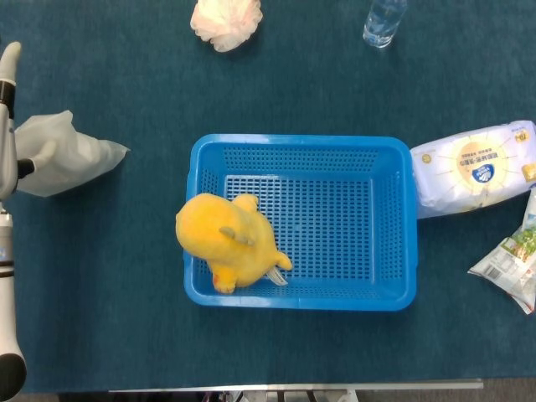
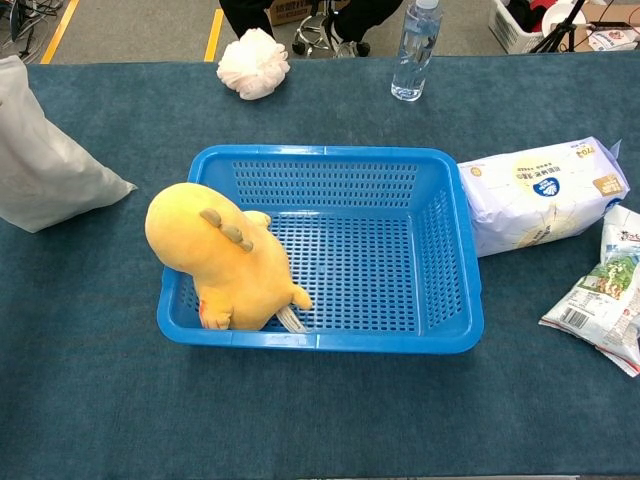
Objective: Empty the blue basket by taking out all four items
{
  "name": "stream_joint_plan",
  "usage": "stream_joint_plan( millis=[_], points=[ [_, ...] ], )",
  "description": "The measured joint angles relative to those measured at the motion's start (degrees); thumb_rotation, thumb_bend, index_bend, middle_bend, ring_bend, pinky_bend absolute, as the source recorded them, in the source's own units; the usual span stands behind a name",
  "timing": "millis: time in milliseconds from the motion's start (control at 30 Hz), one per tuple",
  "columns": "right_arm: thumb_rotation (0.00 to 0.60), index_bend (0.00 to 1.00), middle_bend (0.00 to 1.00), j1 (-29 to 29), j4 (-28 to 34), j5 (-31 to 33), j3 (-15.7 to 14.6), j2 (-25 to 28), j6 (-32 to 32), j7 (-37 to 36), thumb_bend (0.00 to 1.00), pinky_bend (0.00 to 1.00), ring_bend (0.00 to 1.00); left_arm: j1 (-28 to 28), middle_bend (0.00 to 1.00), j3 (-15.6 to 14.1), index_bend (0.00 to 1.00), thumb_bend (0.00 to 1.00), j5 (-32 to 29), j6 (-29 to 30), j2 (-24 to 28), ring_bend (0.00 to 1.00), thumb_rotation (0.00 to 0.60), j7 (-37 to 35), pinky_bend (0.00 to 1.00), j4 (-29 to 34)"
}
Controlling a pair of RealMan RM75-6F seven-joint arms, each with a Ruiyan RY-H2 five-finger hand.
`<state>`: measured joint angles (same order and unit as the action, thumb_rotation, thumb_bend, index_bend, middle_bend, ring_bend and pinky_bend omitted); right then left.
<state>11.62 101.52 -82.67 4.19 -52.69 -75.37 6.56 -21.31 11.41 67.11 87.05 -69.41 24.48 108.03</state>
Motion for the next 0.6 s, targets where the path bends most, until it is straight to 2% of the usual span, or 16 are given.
stream_joint_plan(
  millis=[167, 300, 500, 600],
  points=[
    [0.6, 0.04, 0.24, 0.1, 0.5, -1.2, 0.2, 0.3, -0.9, 0.0, 0.0, 0.48, 0.2, 0.6, 0.08, -1.4, 0.14, 0.13, 4.3, -3.6, 3.3, 0.13, 0.6, -10.7, 0.38, 3.4],
    [0.6, 0.06, 0.24, 0.2, 0.8, -2.0, 0.4, 0.3, -1.5, 0.1, 0.0, 0.48, 0.2, 0.3, 0.08, -4.1, 0.17, 0.13, 8.5, -11.3, 9.2, 0.11, 0.6, -19.1, 0.37, 7.0],
    [0.6, 0.06, 0.24, 0.3, 1.2, -2.4, 0.6, 0.5, -1.9, 0.3, 0.0, 0.48, 0.2, -1.2, 0.08, -8.6, 0.17, 0.13, 14.6, -22.4, 15.7, 0.08, 0.6, -26.2, 0.33, 10.2],
    [0.6, 0.06, 0.24, 0.3, 1.2, -2.2, 0.5, 0.6, -1.7, 0.4, 0.0, 0.48, 0.2, -2.2, 0.06, -10.0, 0.17, 0.13, 16.6, -25.5, 17.2, 0.05, 0.6, -29.0, 0.3, 10.7]
  ],
)
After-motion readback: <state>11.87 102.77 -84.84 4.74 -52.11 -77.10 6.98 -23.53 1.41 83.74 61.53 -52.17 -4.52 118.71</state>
